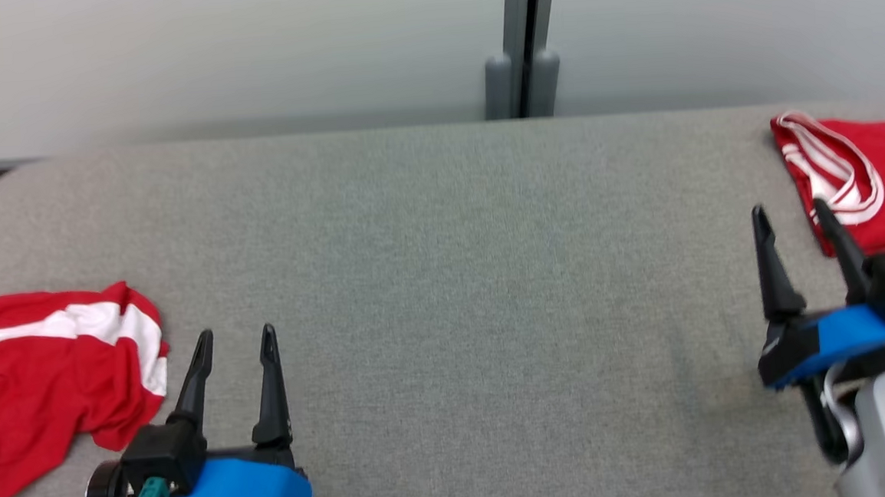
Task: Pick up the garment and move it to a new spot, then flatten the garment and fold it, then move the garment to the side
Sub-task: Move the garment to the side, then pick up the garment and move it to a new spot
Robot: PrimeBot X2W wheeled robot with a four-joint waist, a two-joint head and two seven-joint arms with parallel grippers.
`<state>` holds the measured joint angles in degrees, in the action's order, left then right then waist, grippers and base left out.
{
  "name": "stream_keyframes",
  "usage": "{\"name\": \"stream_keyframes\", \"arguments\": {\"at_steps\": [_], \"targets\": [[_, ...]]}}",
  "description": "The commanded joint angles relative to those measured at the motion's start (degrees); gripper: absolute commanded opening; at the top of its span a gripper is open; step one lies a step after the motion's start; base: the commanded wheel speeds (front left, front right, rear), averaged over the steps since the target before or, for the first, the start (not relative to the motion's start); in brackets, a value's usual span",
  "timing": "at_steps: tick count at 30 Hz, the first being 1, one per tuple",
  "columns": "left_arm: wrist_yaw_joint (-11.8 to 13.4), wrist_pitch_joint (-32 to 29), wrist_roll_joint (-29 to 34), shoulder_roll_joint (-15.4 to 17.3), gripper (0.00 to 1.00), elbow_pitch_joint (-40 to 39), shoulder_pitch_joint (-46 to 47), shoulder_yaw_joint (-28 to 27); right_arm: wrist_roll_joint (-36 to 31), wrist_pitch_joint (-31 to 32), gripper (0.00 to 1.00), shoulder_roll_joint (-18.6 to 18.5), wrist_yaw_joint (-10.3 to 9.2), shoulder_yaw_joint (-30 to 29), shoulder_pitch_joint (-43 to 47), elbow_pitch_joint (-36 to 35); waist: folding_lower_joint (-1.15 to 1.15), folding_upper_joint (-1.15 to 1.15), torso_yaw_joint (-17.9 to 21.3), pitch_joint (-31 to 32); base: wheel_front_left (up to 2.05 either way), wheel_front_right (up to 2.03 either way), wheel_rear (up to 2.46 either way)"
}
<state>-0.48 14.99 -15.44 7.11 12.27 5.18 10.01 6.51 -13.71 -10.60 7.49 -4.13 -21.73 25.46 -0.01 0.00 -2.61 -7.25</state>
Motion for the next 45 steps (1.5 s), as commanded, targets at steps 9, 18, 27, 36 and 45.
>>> {"name": "stream_keyframes", "arguments": {"at_steps": [9, 18, 27, 36, 45], "targets": [[0.08, 0.25, 0.32, 1.17, 1.00, 2.87, -5.79, -0.90, 0.35, 4.95, 1.00, 6.70, 0.01, -1.26, 16.21, -14.22, 0.01, 0.00, 2.39, 7.55, 0.00, 0.00, 0.00], [0.52, 0.24, 0.21, 0.98, 1.00, 3.37, -5.90, -0.27, 1.26, 6.78, 1.00, 7.66, 0.01, -1.35, 20.57, -17.54, 0.01, 0.00, 3.36, 7.57, 0.00, 0.00, 0.00], [0.75, 0.25, -0.37, 1.11, 1.00, 3.38, -5.76, -0.81, 2.09, 7.11, 1.00, 7.72, 0.01, -0.73, 20.22, -18.04, 0.01, 0.00, 3.48, 7.35, 0.00, 0.00, 0.00], [0.68, 0.25, -0.40, 1.04, 1.00, 3.61, -5.26, -0.36, 2.80, 7.25, 1.00, 7.73, 0.01, -0.58, 21.20, -17.31, 0.01, 0.00, 2.13, 7.21, 0.00, 0.00, 0.00], [1.14, 0.26, -0.41, 1.14, 1.00, 2.64, -4.99, -1.00, 3.07, 7.17, 1.00, 7.69, 0.01, -0.35, 20.60, -18.00, 0.01, 0.00, -5.13, 6.09, 0.00, 0.00, 0.00]]}}
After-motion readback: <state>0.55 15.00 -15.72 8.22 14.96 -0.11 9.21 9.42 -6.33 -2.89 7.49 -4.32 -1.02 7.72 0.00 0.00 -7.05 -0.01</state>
